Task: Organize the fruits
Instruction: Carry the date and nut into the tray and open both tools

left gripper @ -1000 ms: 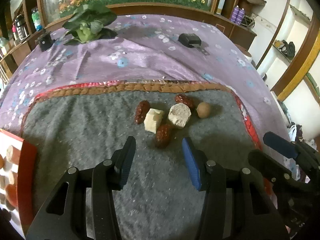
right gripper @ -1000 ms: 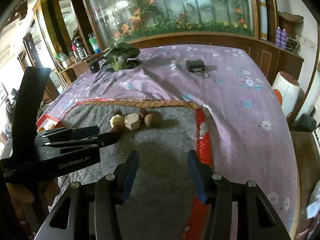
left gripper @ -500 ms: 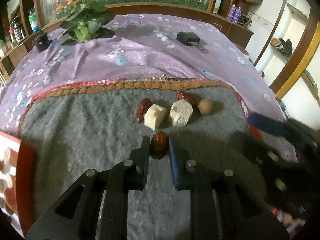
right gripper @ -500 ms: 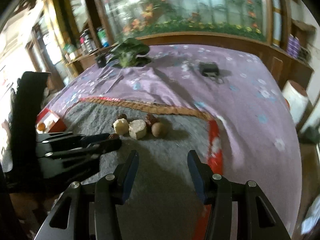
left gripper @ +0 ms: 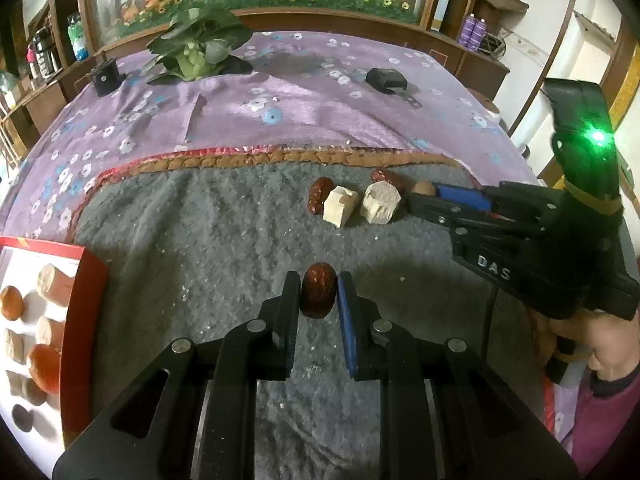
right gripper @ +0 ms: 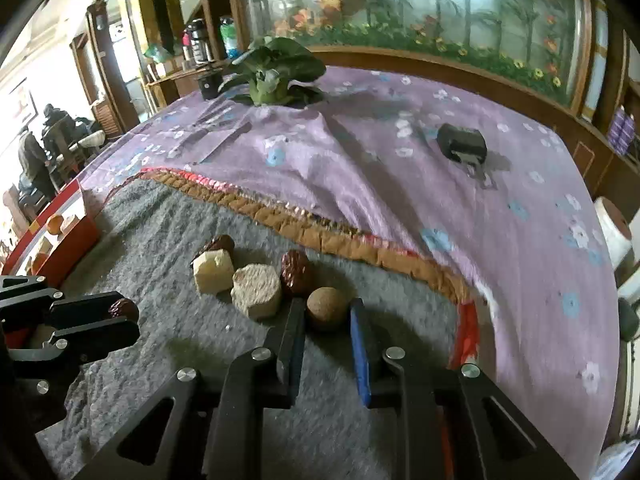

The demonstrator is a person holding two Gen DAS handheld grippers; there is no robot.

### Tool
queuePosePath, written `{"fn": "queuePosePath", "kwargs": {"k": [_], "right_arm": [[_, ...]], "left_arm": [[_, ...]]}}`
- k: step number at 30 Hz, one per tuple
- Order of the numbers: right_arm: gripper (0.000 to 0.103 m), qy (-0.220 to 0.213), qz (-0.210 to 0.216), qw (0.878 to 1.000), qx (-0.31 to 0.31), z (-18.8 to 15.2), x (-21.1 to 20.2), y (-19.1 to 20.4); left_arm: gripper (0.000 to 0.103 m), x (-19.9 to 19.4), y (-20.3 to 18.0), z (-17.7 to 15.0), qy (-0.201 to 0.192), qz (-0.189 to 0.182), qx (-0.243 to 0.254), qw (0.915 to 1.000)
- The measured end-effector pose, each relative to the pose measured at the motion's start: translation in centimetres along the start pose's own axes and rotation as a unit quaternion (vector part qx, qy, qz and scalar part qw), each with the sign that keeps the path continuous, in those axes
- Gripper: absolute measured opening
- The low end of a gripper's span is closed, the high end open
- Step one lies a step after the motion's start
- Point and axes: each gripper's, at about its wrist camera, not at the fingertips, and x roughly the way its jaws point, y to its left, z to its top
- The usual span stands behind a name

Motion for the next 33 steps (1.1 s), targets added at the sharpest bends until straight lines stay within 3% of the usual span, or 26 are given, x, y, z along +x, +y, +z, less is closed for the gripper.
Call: {"fn": "queuePosePath", "kwargs": {"k": [8,17,33], "right_arm": [[0.021,-0.022,-0.002,0.999,0.024,-2.6,-4.3,2.0],[0.021,-0.039,0.020,0.999,0.018,-4.3,-6.8,7.7],[0.020,-0.046,0.089,0.994,-0.047,-2.5,-7.1,18.7]], "left_arm": [[0.017,-1.7,0.8,-1.2,-0.012,0.027,-0.006,0.9996],[0.017,-4.8,3.0,-2.8,-0.039,0.064,-0.020,0.9970],[0.017,-9.8,10.1,-6.1,-0.067,0.113,-0.074,0.9886]]}}
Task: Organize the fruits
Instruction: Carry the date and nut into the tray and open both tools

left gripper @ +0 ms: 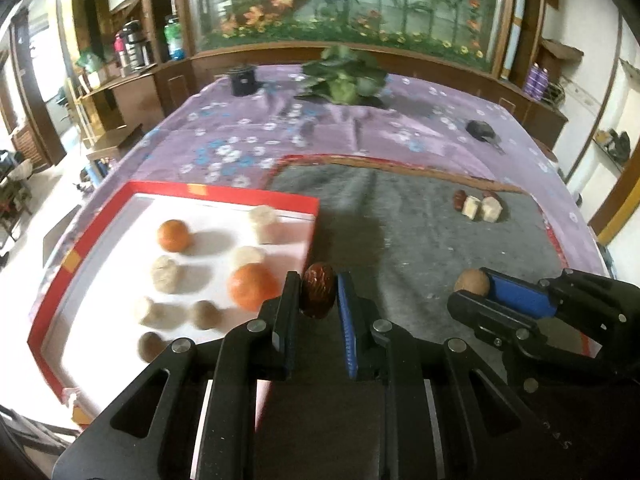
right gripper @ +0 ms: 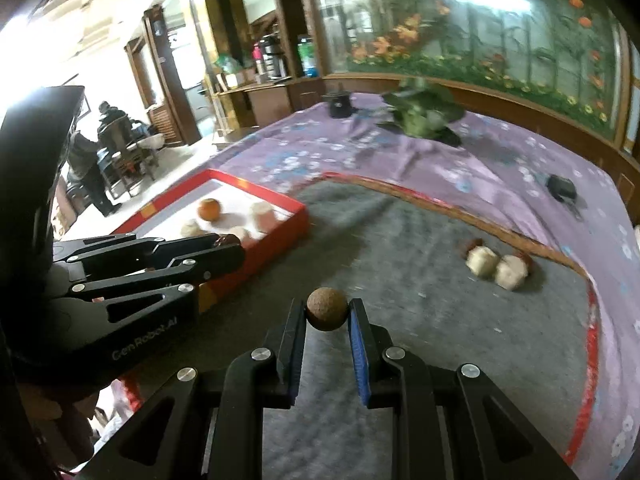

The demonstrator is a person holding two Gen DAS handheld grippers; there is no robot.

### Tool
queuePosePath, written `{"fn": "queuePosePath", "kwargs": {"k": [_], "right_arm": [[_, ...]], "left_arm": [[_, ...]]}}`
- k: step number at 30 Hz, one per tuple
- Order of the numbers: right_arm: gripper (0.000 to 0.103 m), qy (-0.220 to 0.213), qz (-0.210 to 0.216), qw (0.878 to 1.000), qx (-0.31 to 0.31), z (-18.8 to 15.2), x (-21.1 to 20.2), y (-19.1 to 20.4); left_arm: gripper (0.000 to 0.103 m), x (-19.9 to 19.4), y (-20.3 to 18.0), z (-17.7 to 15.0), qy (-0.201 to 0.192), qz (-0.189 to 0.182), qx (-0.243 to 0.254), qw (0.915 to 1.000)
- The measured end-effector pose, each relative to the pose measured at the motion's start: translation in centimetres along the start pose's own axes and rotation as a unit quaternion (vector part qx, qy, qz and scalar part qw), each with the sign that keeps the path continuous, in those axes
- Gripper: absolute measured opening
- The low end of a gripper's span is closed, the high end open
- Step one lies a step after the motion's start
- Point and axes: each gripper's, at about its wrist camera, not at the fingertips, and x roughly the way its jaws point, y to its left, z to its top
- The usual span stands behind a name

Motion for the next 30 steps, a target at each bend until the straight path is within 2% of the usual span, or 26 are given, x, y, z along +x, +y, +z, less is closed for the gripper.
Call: {"fn": "queuePosePath", "kwargs": {"k": [9,23,30], "right_arm": [[0.020,0.005,0.028,0.999,-0.039,1.3,1.3,4.9],[0.020,0.025,0.061,0.995,-0.079,2.3,3.6,9.3],[0.020,0.046,0.068,0.992,-0.098,2.8,5.8,10.9]], "left_arm": [[0.018,-1.2,4.5,-1.1,-0.004,0.020,-0.034,0.9992],[0.018,-1.8,10.3,-3.8,0.017,0.041,-0.071,0.9965],[0.018,-1.2,11.6,-4.6,0.034,0.033,-0.082,0.9955]]}}
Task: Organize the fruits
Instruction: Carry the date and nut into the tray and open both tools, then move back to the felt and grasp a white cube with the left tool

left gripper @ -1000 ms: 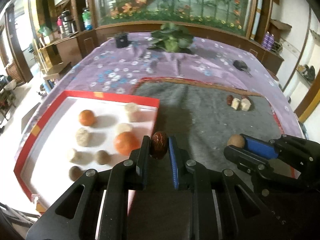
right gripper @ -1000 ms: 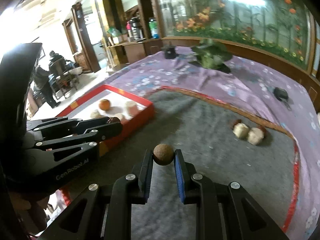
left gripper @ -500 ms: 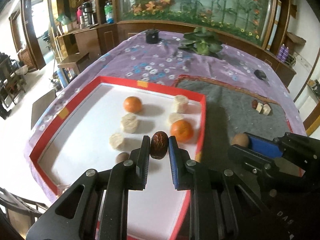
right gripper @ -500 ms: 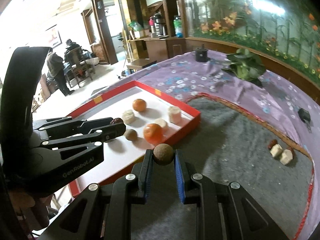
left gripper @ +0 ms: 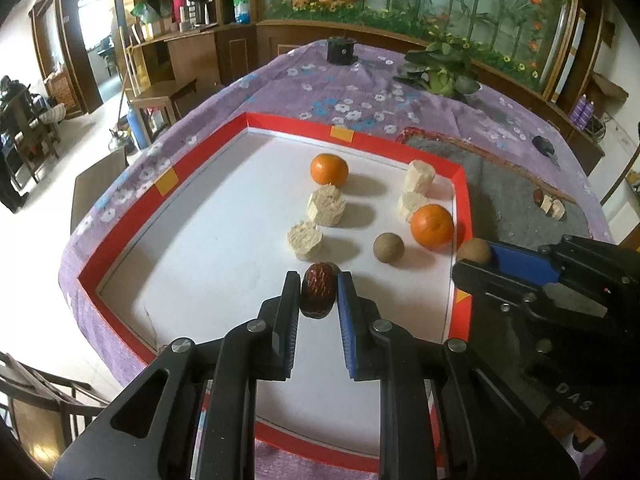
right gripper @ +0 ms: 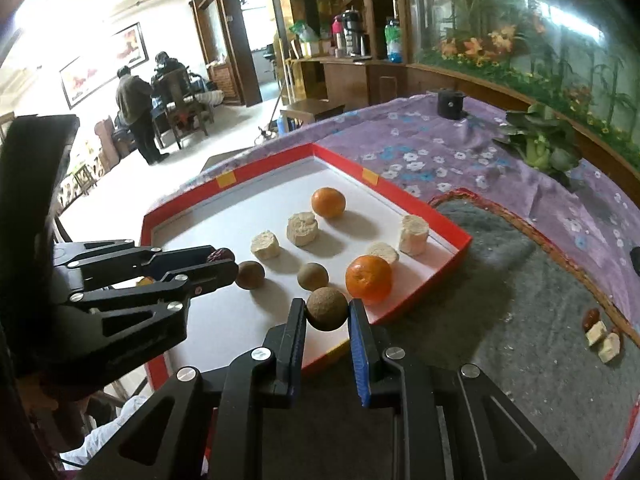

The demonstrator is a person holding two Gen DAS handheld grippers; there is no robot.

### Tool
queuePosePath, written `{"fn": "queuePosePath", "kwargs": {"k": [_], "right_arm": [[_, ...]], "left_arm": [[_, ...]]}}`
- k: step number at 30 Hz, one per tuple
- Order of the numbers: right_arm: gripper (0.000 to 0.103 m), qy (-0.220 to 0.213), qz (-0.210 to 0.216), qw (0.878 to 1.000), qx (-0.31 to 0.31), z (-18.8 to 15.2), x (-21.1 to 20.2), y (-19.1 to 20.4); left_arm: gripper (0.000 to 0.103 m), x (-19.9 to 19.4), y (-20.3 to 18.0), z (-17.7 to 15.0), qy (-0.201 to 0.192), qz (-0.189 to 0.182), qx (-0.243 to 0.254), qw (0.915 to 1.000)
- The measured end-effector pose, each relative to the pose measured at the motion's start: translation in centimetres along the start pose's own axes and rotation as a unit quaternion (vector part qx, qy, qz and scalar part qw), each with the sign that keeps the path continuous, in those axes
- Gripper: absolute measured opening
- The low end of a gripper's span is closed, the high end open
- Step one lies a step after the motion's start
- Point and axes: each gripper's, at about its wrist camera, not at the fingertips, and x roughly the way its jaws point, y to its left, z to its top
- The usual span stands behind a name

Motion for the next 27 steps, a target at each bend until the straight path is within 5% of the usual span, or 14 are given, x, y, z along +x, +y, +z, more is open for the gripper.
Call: {"fn": "queuePosePath", "kwargs": {"k": [14,21,23,25,27], "right_arm": [[0.020,0.032,0.004,0.999,-0.023,0.3,3.3,0.5],[0.033,0.020,0.003,1.000,-0.021,0.2,2.4,0.4],[0.033,0.015,0.001,1.000,-0.017,0.2,2.0,0.1],[0.033,0.008,0.006,1.000,-0.005,0.1,1.4,-0.4],[0.033,-0.003,0.004,1.000,0.008,-0.1,0.4,-1.0]], "left_arm": [[0.018,1.8,-0.5,0.0,0.018,-0.001,0.000,0.9998],[0.019,1.7,-0.6,0.1,0.020,0.011,-0.002,0.9997],[0.023,1.5,-0.7,0.0,0.015,0.017,0.001,0.9997],[0.042,1.0,-1.0,0.1,0.005,0.023,0.003,0.9997],[0.048,0.6,-1.3,0.2,-0.003,0.019,0.001,0.9998]]}}
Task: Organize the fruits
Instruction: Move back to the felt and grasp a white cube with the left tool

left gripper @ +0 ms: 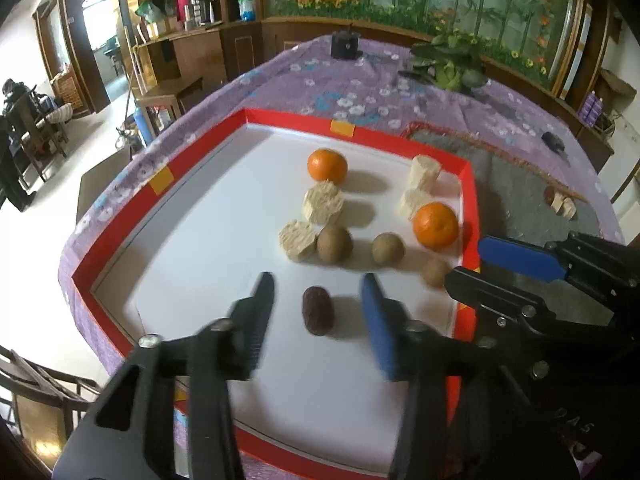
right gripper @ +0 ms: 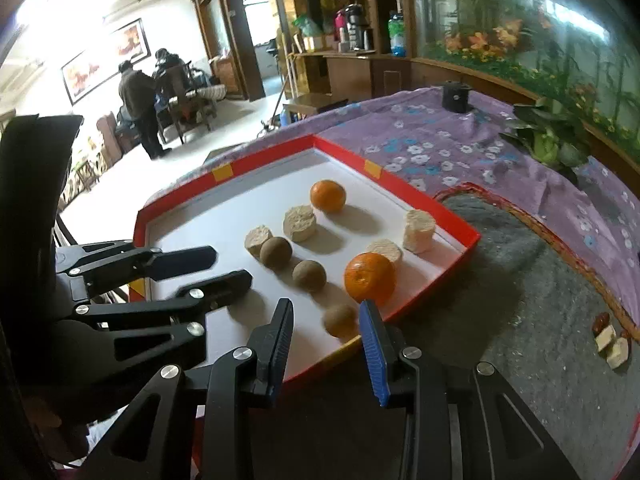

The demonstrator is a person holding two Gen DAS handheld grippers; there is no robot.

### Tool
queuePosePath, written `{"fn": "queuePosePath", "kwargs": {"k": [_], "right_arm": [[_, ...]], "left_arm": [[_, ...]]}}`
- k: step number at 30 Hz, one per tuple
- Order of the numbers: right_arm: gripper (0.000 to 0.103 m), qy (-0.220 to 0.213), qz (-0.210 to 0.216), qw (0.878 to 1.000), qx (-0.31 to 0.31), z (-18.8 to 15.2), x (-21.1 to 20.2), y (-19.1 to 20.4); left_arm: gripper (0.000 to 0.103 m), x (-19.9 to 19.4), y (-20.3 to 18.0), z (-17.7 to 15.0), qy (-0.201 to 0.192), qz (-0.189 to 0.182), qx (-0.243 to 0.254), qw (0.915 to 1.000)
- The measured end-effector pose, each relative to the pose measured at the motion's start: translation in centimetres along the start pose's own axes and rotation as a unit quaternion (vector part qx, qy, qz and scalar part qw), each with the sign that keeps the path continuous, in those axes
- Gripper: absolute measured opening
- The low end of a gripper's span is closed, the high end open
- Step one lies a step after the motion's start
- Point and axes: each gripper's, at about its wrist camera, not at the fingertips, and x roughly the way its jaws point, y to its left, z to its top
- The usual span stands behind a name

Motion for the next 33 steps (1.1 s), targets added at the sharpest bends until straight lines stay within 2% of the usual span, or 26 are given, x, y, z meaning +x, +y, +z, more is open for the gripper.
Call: {"fn": "queuePosePath", "kwargs": {"k": [5,8,15,17,19,27,33], "right_arm": [[0.034,-0.016,-0.016,1.000,0.012,-0.6,-1.8,-1.1],[0.040,-0.022,-0.026,0.999,0.020,-0.9,-2.6,-1.9],[0.041,-0.028,-0.060,0.997,0.045,-2.5,-4.9,-5.0],[0.041,-0.030,-0.078,0.995,0.062,-3.7,-6.2,-7.0],[0.041,-0.032,-0.081,0.994,0.068,-4.0,-6.5,-7.6],[0.042,-0.029,-0.126,0.982,0.137,-7.9,-9.1,-14.3],[0.042,-0.028,-0.142,0.973,0.180,-9.9,-10.6,-18.4]], "left_arm": [[0.048,-0.9,-1.2,0.6,-0.017,0.003,0.006,0.9998],[0.048,-1.1,-2.2,0.9,-0.020,-0.003,0.010,0.9997],[0.048,-1.0,-6.7,1.5,-0.019,-0.032,0.039,0.9986],[0.048,-0.8,-8.0,1.7,-0.018,-0.037,0.049,0.9980],[0.048,-0.5,-9.6,1.9,-0.015,-0.047,0.058,0.9971],[0.048,1.8,-15.3,2.9,0.013,-0.090,0.085,0.9922],[0.047,3.8,-19.4,4.1,0.033,-0.120,0.095,0.9876]]}}
